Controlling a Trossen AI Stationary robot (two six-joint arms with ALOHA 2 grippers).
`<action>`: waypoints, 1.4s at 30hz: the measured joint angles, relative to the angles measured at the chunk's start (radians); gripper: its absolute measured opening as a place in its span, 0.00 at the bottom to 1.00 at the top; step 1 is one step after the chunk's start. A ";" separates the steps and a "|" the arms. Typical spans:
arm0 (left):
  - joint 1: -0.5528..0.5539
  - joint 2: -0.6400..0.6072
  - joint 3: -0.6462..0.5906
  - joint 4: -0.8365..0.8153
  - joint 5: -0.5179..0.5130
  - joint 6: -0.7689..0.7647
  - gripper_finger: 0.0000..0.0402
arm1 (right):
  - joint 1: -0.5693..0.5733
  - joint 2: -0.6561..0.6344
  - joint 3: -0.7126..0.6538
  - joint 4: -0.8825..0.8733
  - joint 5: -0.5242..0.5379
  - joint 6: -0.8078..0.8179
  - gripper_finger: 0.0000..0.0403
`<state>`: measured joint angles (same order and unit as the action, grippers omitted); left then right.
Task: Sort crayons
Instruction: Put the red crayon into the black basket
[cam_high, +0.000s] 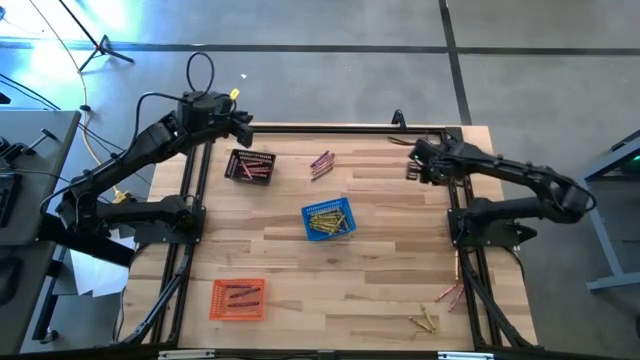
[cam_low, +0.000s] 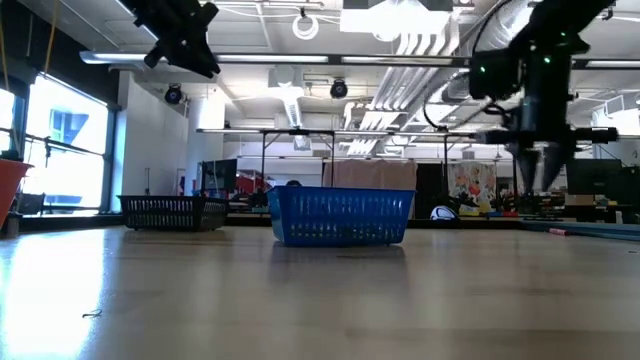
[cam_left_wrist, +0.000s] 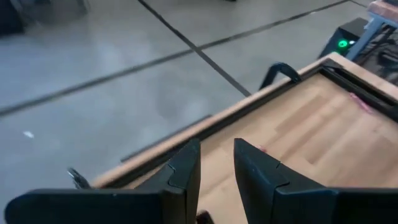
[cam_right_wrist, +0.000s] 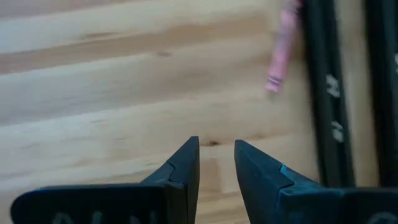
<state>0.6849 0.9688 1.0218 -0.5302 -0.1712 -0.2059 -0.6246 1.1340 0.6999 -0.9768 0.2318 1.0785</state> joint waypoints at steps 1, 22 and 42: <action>0.000 0.000 0.000 0.013 -0.014 0.020 0.21 | -0.025 -0.011 -0.025 -0.001 -0.008 0.017 0.22; 0.138 0.000 0.000 0.116 -0.083 0.262 0.21 | -0.356 0.004 -0.090 0.105 -0.079 -0.088 0.22; 0.193 0.000 0.000 0.250 -0.082 0.236 0.21 | -0.516 0.259 -0.086 0.227 -0.093 -0.303 0.22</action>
<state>0.8780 0.9688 1.0218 -0.2799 -0.2531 0.0299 -1.1403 1.3935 0.6144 -0.7494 0.1388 0.7757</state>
